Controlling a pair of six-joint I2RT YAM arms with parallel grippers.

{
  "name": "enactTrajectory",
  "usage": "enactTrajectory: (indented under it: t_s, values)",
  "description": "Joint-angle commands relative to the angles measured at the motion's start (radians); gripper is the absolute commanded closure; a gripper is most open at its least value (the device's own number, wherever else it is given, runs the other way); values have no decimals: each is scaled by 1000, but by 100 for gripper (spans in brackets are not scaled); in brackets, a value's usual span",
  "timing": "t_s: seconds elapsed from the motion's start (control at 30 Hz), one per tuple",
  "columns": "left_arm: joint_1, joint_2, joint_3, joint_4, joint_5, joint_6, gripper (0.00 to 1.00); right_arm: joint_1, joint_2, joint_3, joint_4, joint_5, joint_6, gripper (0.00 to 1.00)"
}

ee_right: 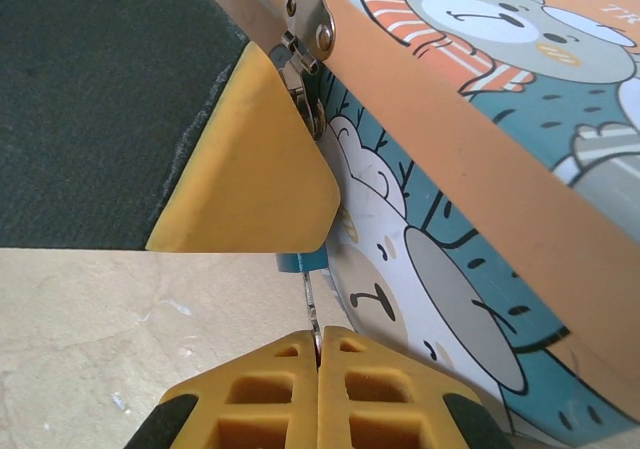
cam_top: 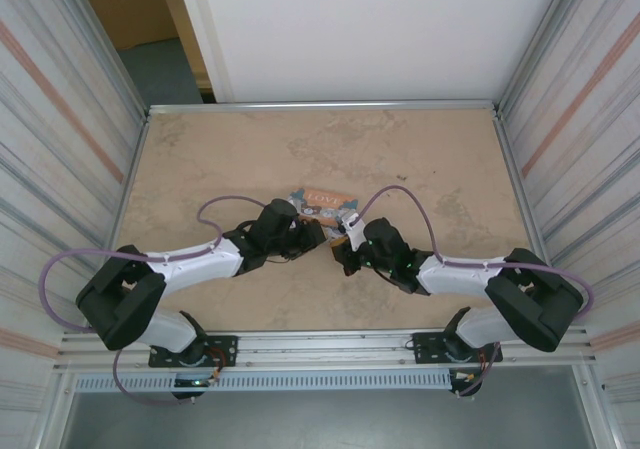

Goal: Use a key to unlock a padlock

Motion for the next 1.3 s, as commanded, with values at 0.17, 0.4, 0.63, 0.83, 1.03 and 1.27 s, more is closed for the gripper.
enactTrajectory:
  t_s: [0.17,0.4,0.63,0.83,1.03,1.27]
  values:
    - [-42,-5,10,74,98,-7,83,39,-10,113,173,21,-56,100]
    - [-43,9,18,74,100,-10,83,40,-9,130,196,22,-49,100]
    - [-43,1,15,71,75,-16,83,45,-39,73,119,48,-55,100]
    - [-40,2,21,66,58,-19,83,52,-81,-1,93,76,-35,100]
    - [-29,2,19,63,47,-23,83,52,-130,-63,51,106,-24,100]
    - [-26,12,24,60,44,-21,83,61,-169,-107,3,133,-8,100]
